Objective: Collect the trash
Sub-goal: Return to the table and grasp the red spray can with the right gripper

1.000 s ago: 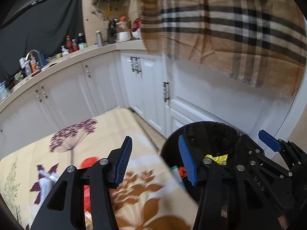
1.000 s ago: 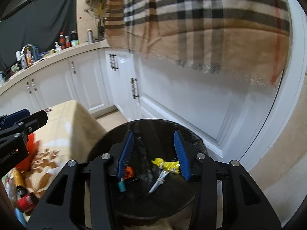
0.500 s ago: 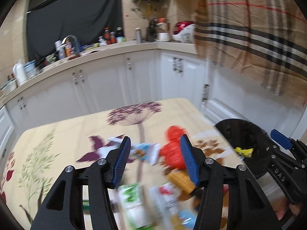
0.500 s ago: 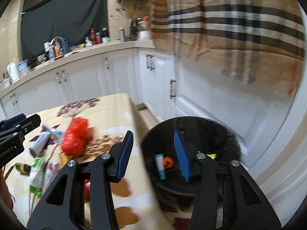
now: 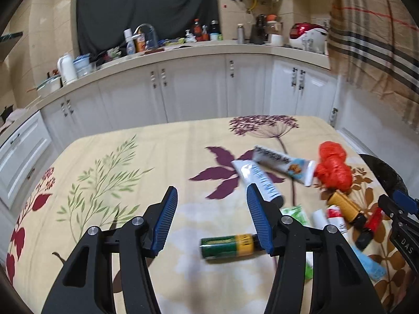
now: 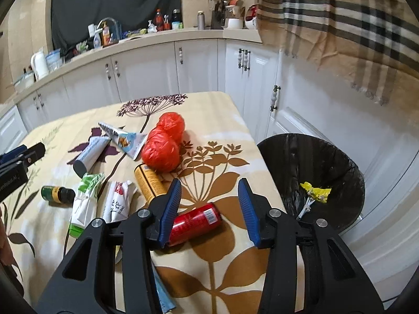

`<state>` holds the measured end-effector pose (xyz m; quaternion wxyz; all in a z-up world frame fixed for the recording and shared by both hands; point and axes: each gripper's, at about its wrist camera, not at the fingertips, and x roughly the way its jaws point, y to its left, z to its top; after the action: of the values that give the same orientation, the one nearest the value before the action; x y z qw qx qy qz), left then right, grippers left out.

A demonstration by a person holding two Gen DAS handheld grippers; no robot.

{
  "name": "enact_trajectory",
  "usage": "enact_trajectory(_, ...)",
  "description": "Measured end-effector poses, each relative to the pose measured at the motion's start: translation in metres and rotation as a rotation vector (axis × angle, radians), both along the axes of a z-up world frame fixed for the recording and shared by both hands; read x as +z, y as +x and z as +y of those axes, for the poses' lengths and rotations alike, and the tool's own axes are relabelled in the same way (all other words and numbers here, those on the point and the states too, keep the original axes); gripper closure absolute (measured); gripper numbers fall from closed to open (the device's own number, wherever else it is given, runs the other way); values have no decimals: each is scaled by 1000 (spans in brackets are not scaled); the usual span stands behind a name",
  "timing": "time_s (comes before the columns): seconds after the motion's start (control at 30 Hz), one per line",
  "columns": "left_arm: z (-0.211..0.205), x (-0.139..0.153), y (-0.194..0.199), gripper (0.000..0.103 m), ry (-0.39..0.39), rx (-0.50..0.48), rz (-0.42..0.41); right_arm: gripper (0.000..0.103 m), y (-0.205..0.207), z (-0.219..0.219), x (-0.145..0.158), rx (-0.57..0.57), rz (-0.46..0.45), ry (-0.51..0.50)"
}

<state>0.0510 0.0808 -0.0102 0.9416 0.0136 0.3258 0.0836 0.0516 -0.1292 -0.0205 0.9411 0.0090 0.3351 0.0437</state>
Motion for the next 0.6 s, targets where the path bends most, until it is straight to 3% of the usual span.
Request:
enact_trajectory(0.07, 6, -1, -2, 48, -2, 9, -2, 54, 0, 3, -2, -6, 14, -14)
enact_trajectory(0.6, 41, -9, -14, 48, -27, 55, -2, 53, -5, 11, -18, -22, 130, -76)
